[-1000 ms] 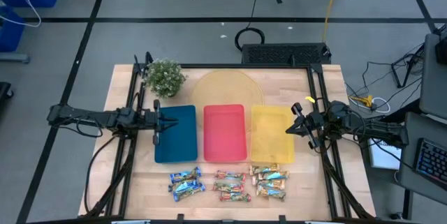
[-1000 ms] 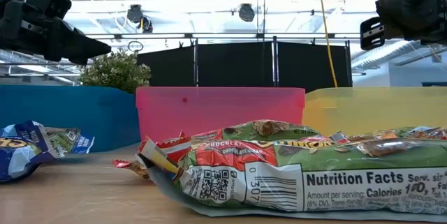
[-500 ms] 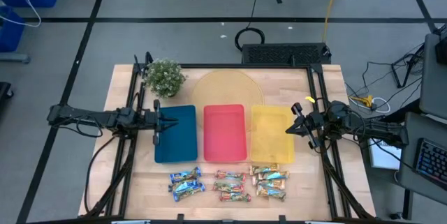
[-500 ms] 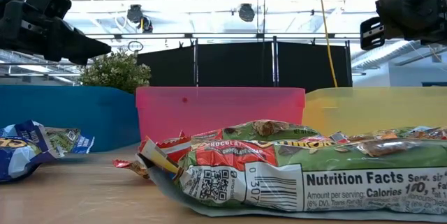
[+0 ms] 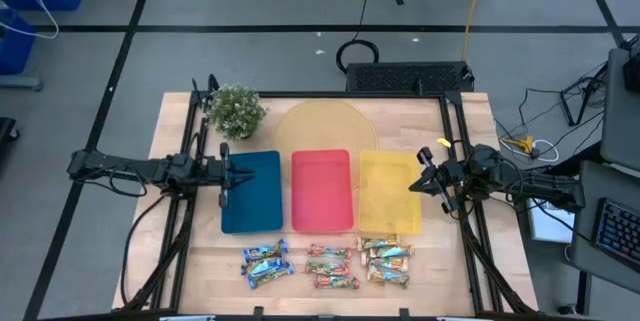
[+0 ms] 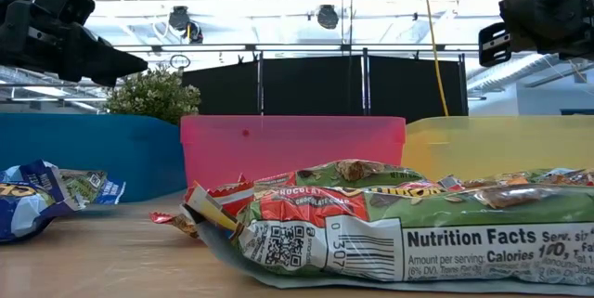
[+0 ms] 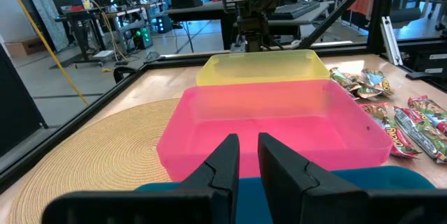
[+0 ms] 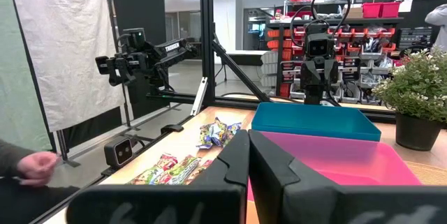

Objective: Pick and place Granola Bars by type

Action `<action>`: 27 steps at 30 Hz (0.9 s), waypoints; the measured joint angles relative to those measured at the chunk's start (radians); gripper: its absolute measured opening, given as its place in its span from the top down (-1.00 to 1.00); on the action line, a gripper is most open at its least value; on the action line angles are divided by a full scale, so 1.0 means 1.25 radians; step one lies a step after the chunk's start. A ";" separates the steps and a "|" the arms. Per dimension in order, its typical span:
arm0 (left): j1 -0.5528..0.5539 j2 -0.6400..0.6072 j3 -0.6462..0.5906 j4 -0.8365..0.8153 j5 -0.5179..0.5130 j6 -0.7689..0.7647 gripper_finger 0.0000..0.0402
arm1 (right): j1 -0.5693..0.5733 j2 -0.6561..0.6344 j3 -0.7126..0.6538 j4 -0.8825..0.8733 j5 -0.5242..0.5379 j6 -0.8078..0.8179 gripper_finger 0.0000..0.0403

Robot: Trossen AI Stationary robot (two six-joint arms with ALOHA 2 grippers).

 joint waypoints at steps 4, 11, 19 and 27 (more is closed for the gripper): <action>0.000 0.000 0.000 0.000 0.000 0.000 0.69 | 0.000 0.000 0.000 0.000 0.000 0.000 1.00; 0.000 0.000 0.000 0.000 0.000 0.000 0.69 | 0.000 0.000 0.000 0.000 0.000 0.000 1.00; 0.000 0.000 0.000 0.000 0.000 0.000 0.69 | 0.000 0.000 0.000 0.000 0.000 0.000 1.00; 0.000 0.000 0.000 0.000 0.000 0.000 0.69 | 0.000 0.000 0.000 0.000 0.000 -0.012 1.00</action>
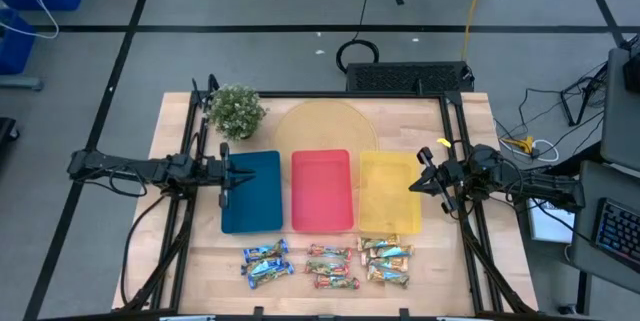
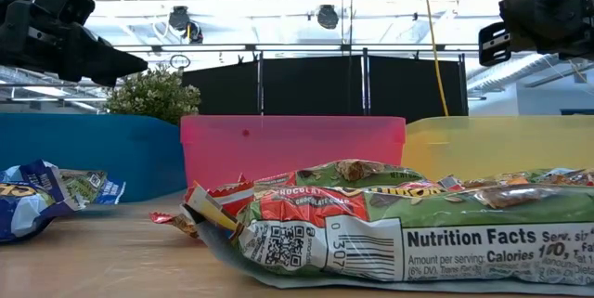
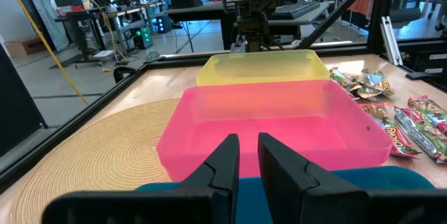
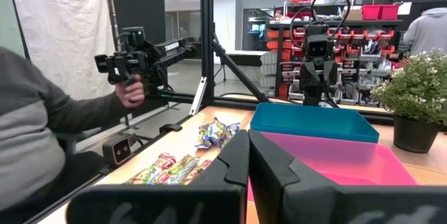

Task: Pick and place Granola Bars by type
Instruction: Put the yellow granola bar into the blue bin

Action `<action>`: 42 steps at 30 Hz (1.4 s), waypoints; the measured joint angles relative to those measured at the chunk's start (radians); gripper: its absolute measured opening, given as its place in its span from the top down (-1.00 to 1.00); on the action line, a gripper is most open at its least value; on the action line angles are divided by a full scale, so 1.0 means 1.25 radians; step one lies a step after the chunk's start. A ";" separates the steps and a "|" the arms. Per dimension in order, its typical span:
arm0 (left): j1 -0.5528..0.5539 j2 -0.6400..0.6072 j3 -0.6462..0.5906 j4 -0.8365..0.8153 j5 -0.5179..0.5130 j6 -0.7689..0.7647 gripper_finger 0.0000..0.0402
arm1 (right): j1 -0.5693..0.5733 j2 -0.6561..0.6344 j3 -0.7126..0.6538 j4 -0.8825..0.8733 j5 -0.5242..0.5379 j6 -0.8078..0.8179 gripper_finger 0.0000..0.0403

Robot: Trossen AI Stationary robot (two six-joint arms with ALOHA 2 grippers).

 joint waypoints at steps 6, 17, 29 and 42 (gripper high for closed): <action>0.000 0.000 0.000 0.074 0.000 0.024 0.69 | 0.000 0.000 0.000 0.022 0.000 -0.005 1.00; 0.000 0.000 0.000 0.080 -0.079 -0.067 0.69 | 0.000 0.000 0.000 0.091 0.032 0.094 1.00; 0.000 0.000 0.001 0.119 -0.169 0.033 0.69 | 0.001 0.102 0.116 0.258 0.312 0.114 1.00; -0.001 0.000 0.003 0.333 -0.127 0.258 0.69 | 0.374 0.723 0.580 -0.106 0.612 0.082 1.00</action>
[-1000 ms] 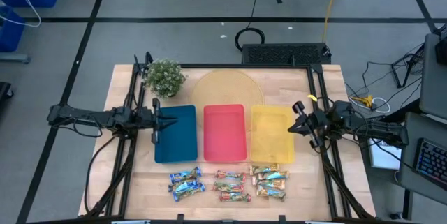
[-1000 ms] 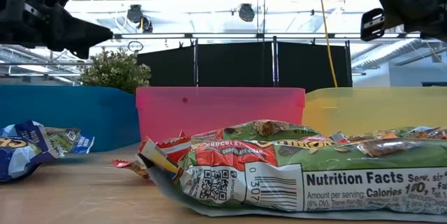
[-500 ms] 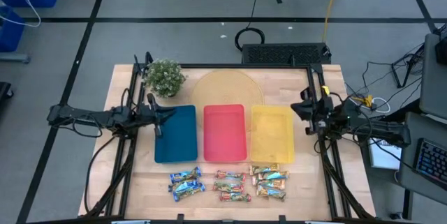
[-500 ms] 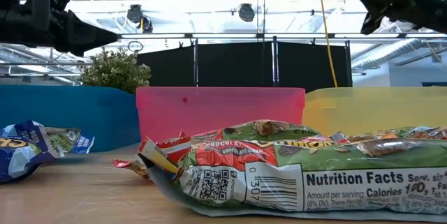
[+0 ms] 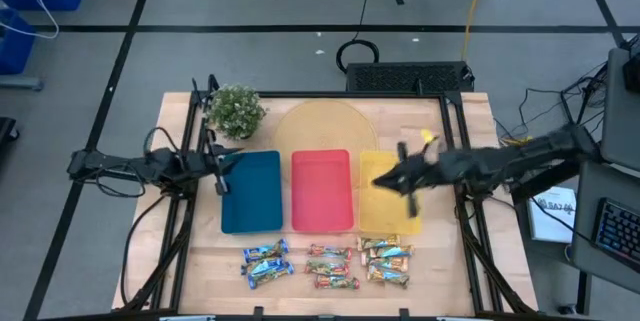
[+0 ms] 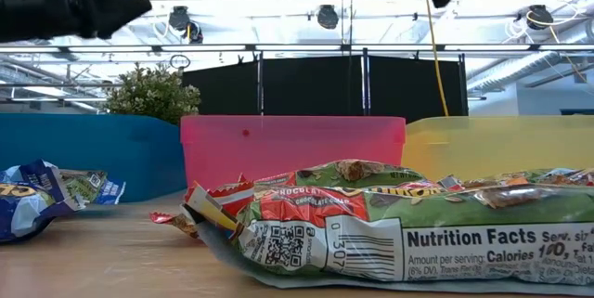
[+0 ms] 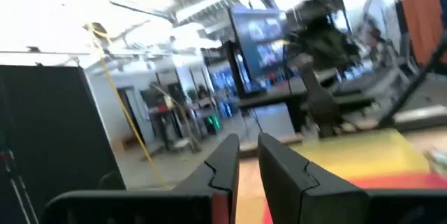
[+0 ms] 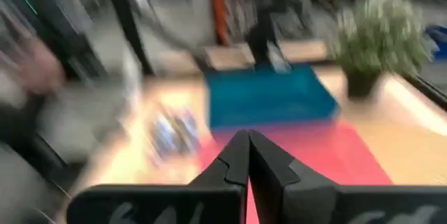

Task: Pick and place Granola Bars by type
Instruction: Put the yellow granola bar into the blue bin

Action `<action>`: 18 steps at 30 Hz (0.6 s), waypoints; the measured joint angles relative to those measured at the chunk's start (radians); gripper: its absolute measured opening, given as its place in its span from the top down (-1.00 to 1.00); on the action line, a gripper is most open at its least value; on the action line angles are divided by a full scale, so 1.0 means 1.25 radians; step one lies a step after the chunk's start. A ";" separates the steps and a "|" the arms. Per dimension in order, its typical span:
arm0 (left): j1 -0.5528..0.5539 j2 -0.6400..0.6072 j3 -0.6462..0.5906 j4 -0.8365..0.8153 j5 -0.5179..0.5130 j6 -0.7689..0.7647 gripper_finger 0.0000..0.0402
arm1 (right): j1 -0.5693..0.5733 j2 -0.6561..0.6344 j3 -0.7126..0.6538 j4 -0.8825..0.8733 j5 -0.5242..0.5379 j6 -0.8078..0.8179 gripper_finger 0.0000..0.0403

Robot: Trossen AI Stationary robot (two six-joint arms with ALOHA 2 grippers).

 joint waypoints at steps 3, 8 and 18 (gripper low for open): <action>0.000 0.000 0.023 -0.045 0.000 -0.075 0.69 | 0.117 0.130 0.146 -0.201 0.206 -0.083 1.00; 0.000 0.000 0.077 -0.193 0.007 -0.082 0.69 | 0.265 0.312 0.354 -0.506 0.402 -0.020 1.00; 0.000 0.004 0.124 -0.375 0.085 -0.088 0.69 | 0.359 0.521 0.500 -0.578 0.284 0.343 0.98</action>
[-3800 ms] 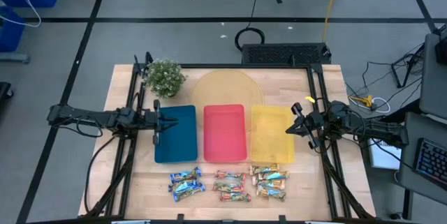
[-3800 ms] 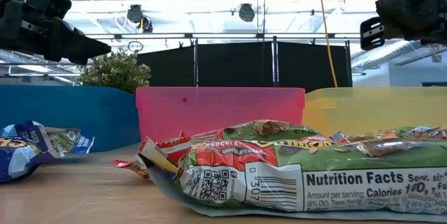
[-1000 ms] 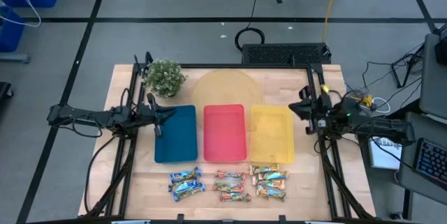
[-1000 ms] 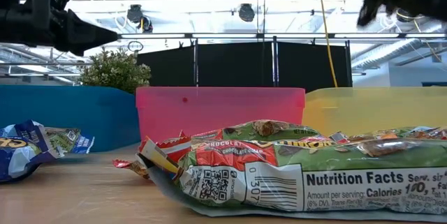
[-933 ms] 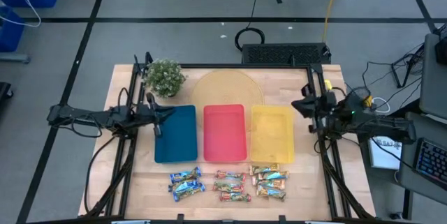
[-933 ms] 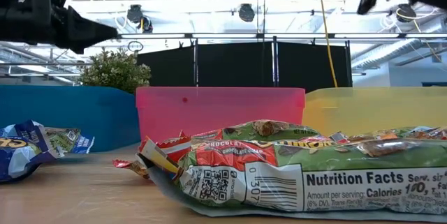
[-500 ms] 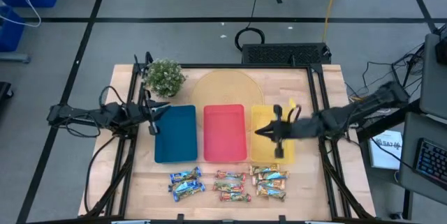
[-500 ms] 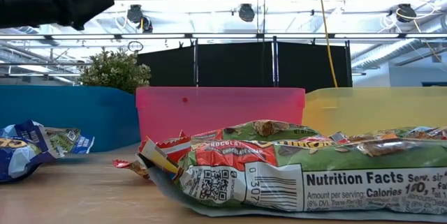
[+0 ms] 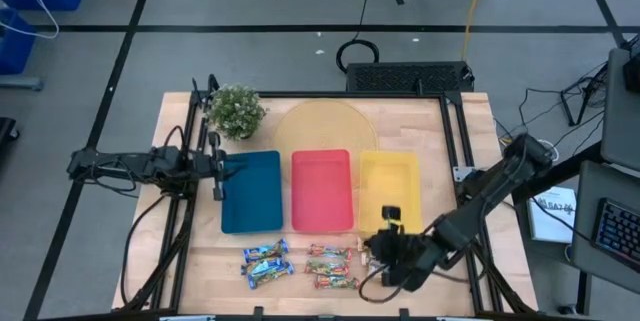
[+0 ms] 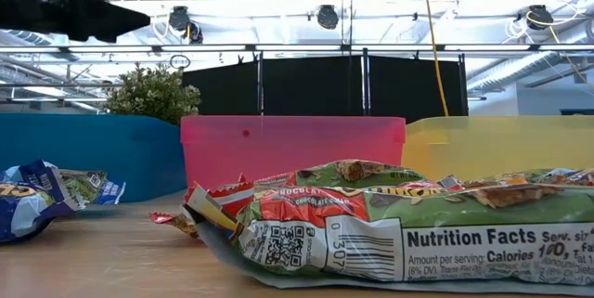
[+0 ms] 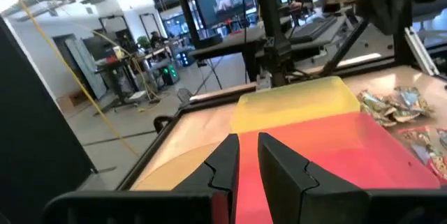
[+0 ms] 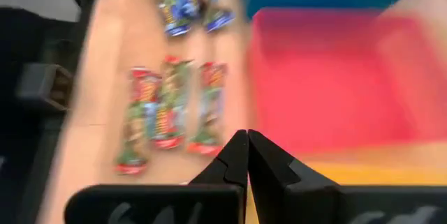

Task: Pick and place Granola Bars by type
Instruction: Put the yellow granola bar into the blue bin

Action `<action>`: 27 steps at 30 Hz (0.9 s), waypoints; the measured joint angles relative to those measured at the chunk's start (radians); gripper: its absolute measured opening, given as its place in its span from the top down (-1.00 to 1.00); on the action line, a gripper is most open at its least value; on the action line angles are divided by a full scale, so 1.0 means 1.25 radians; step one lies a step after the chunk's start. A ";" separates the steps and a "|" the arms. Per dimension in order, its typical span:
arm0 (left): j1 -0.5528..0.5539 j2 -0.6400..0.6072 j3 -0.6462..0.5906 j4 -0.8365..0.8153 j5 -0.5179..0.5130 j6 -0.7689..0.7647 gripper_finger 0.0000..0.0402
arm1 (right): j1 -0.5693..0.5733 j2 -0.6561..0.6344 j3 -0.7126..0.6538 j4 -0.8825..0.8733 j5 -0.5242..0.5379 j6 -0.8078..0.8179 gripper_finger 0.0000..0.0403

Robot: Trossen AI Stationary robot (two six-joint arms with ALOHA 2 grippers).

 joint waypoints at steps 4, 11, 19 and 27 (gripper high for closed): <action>0.000 0.000 0.000 -0.003 0.031 0.000 0.69 | 0.000 0.050 0.002 0.012 -0.084 0.175 0.84; 0.000 0.000 0.000 -0.003 0.042 -0.004 0.69 | 0.000 0.122 0.001 -0.011 -0.299 0.239 0.38; 0.000 0.000 0.000 -0.004 0.042 -0.006 0.69 | 0.000 0.200 0.001 -0.082 -0.467 0.304 0.23; 0.000 0.000 0.000 -0.008 0.042 -0.006 0.69 | 0.001 0.251 0.001 -0.044 -0.594 0.294 0.23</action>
